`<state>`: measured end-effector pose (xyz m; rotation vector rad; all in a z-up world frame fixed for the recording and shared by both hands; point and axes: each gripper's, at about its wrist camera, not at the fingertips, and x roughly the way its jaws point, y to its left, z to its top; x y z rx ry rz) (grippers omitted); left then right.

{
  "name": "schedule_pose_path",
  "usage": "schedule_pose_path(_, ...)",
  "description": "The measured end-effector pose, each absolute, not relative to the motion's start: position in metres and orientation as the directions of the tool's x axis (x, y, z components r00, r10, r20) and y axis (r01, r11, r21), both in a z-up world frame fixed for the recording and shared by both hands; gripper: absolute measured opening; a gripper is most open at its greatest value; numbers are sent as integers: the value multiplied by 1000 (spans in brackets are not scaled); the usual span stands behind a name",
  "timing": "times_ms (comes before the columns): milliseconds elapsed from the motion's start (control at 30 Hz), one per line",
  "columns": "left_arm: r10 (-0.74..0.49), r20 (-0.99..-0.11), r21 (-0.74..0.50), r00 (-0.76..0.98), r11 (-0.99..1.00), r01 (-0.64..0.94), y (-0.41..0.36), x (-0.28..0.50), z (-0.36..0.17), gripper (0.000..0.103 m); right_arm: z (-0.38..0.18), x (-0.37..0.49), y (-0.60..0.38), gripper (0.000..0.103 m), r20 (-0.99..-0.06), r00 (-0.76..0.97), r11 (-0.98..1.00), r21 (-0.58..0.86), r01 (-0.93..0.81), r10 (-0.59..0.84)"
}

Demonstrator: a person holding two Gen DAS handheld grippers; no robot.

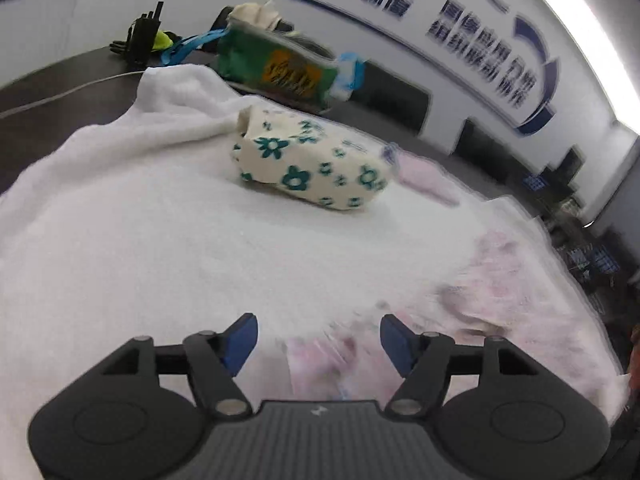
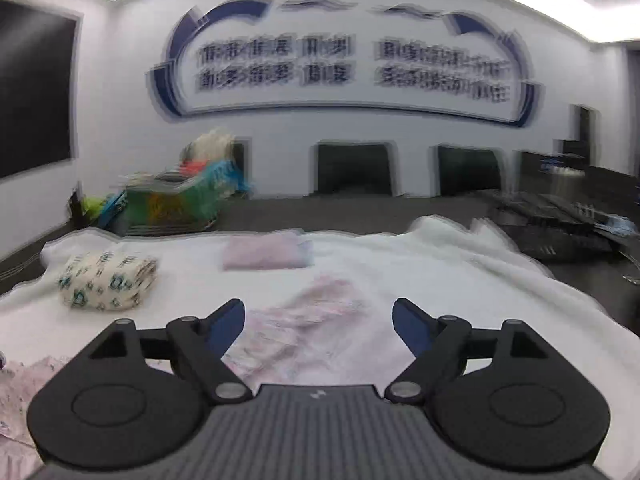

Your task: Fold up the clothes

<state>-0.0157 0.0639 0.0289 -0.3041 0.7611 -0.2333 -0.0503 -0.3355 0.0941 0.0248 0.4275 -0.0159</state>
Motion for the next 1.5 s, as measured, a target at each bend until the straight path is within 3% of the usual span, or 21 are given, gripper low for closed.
schedule_pose_path(133,-294,-667,-272,685,951,144,42,-10,13,60,63,72,-363,81,-624,778,995,99,-4,66)
schedule_pose_path(200,-315,-647,-246,694,948,201,37,-20,10,14,40,115,-376,71,-709,691,975,219,23,143)
schedule_pose_path(233,-335,-641,-253,691,942,222,37,-23,9,2,30,127,-377,60,-717,669,964,267,2,197)
schedule_pose_path(300,-316,-629,-225,710,949,222,40,-24,13,1,17,137,-375,34,-705,679,961,276,-3,204)
schedule_pose_path(333,-301,-621,-203,723,953,223,41,-22,17,1,13,136,-374,9,-696,696,967,254,11,175)
schedule_pose_path(367,-294,-611,-183,735,956,230,41,-17,23,1,8,136,-372,7,-687,712,972,232,26,145)
schedule_pose_path(533,-198,-599,16,776,966,259,16,37,58,1,6,111,-369,4,-613,788,957,259,130,59)
schedule_pose_path(667,-155,-655,66,740,963,260,0,62,65,11,22,100,-377,6,-577,816,932,304,198,15)
schedule_pose_path(733,-209,-631,19,747,958,285,6,43,71,19,27,97,-378,11,-601,796,942,300,147,68)
schedule_pose_path(767,-241,-623,-23,744,957,290,10,34,77,26,30,91,-379,20,-602,793,947,299,114,94)
schedule_pose_path(833,-303,-603,-103,738,947,305,17,18,88,27,33,79,-386,38,-589,800,955,289,72,118)
schedule_pose_path(933,-420,-582,-140,696,895,423,-31,25,97,30,32,76,-404,40,-604,765,924,381,32,223)
schedule_pose_path(1000,-487,-569,-152,662,854,498,-64,31,100,44,26,87,-408,40,-605,730,886,464,0,317)
schedule_pose_path(1033,-482,-585,-89,652,838,539,-93,38,90,52,21,94,-407,40,-613,708,870,494,-4,351)
schedule_pose_path(1133,-407,-639,137,653,776,616,-160,52,57,51,6,114,-403,21,-635,668,840,542,27,388)
schedule_pose_path(1200,-360,-658,268,662,709,652,-187,57,35,45,5,118,-404,10,-624,678,825,563,44,389)
schedule_pose_path(1233,-344,-663,312,665,680,664,-196,61,26,16,6,119,-404,7,-615,684,821,570,40,393)
schedule_pose_path(1267,-323,-677,310,662,690,654,-197,67,22,2,9,120,-403,7,-606,689,819,574,32,398)
schedule_pose_path(1300,-319,-696,254,644,729,636,-192,80,24,0,11,122,-401,6,-596,693,816,578,20,405)
schedule_pose_path(1433,-387,-662,-36,642,872,489,-147,129,46,1,21,138,-396,4,-555,707,803,595,-31,438)
schedule_pose_path(1500,-331,-626,-86,706,929,360,-126,150,51,7,23,154,-389,7,-540,718,807,588,-52,439)
